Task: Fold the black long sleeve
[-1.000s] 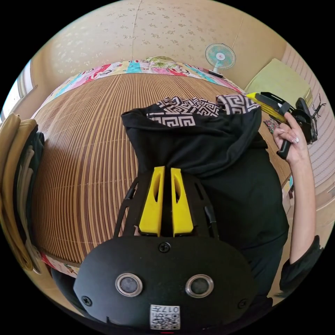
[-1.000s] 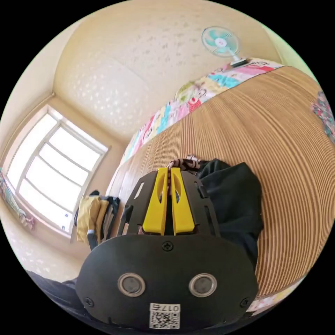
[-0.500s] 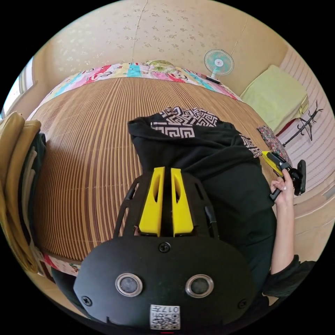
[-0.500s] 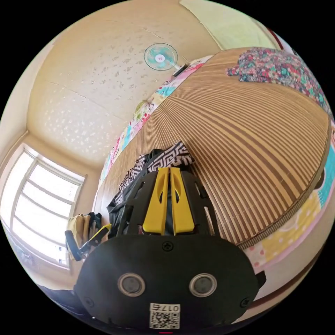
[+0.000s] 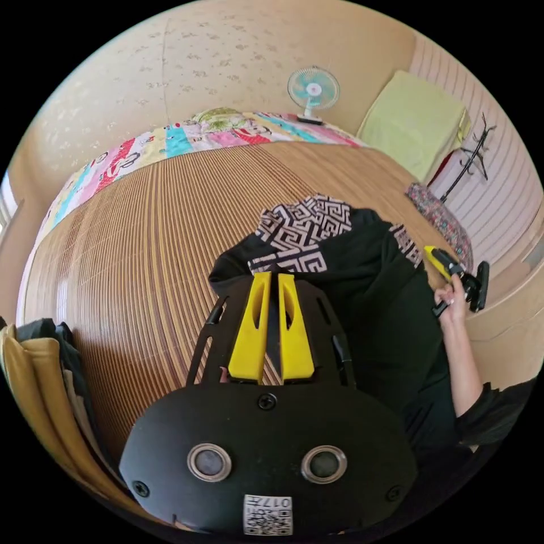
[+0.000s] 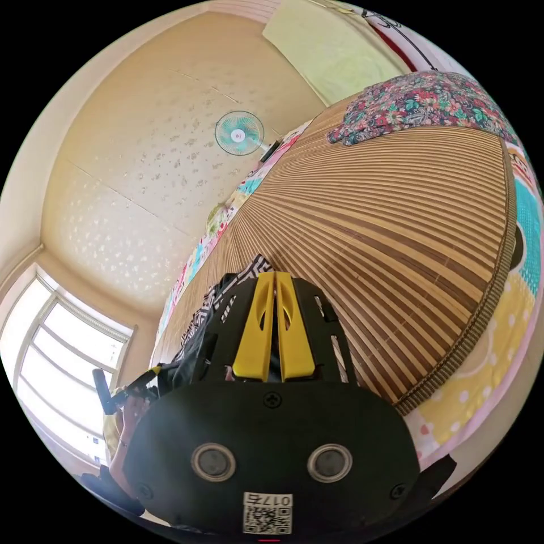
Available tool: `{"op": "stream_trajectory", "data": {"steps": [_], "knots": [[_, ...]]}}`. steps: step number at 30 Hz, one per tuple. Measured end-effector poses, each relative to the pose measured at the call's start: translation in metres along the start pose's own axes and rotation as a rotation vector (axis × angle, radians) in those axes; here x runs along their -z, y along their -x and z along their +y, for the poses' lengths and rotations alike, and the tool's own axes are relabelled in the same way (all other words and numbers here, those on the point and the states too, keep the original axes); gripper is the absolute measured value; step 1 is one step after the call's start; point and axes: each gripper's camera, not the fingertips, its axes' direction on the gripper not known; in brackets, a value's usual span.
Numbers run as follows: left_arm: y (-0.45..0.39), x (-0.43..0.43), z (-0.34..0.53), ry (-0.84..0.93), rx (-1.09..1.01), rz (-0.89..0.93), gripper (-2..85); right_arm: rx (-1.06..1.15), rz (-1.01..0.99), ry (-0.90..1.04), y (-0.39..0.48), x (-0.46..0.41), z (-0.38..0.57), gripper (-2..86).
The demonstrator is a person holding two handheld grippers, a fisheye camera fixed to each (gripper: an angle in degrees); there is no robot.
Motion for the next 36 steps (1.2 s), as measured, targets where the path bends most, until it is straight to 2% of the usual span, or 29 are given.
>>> {"op": "stream_trajectory", "data": {"steps": [2,4,6,10,12,13,15,19,20,22,24,26,31,34,36], "knots": [[0.023,0.001,-0.004,-0.019,0.104,0.021,2.2,0.020,0.067,0.064,0.014,-0.015,-0.006,0.5],[0.043,-0.017,-0.008,0.050,0.176,-0.027,2.5,0.014,0.121,0.086,0.023,-0.023,-0.010,0.5],[0.058,-0.034,-0.006,0.128,0.228,0.018,3.3,0.026,0.108,0.078,0.028,-0.025,-0.011,0.5],[0.056,-0.009,0.003,0.074,0.281,0.049,7.0,0.185,-0.016,0.006,0.058,-0.018,-0.011,1.3],[0.045,0.015,0.017,0.015,0.294,0.039,9.8,0.272,0.058,0.025,0.083,-0.023,-0.015,1.8],[0.041,0.021,0.022,0.007,0.289,0.043,10.0,0.324,0.156,0.058,0.101,-0.029,-0.017,2.0],[0.017,0.040,0.039,0.007,0.246,0.087,10.2,0.391,0.287,0.167,0.128,-0.041,-0.020,2.2],[-0.036,0.046,0.065,0.084,0.157,0.074,8.1,0.676,0.299,0.681,0.185,-0.077,-0.007,2.6],[-0.055,0.036,0.070,0.148,0.108,0.060,5.0,0.738,0.280,0.836,0.194,-0.091,0.005,2.6],[-0.083,0.007,0.075,0.290,-0.015,0.025,1.4,0.807,0.290,1.029,0.197,-0.118,0.026,2.1],[-0.101,0.003,0.072,0.215,-0.101,-0.107,-0.4,0.831,0.253,0.933,0.202,-0.129,0.022,1.4],[-0.106,-0.007,0.059,0.231,-0.154,-0.173,-0.8,0.642,0.133,0.840,0.191,-0.151,-0.004,1.0],[-0.078,-0.037,-0.003,0.270,-0.118,-0.147,-0.9,0.500,-0.089,0.877,0.190,-0.220,-0.055,0.6],[-0.049,-0.056,-0.058,0.324,-0.056,-0.165,-0.9,0.588,-0.016,0.743,0.215,-0.246,-0.071,0.8],[-0.031,-0.056,-0.086,0.313,-0.014,-0.425,-0.8,0.644,0.137,0.646,0.236,-0.242,-0.074,1.1]]}}
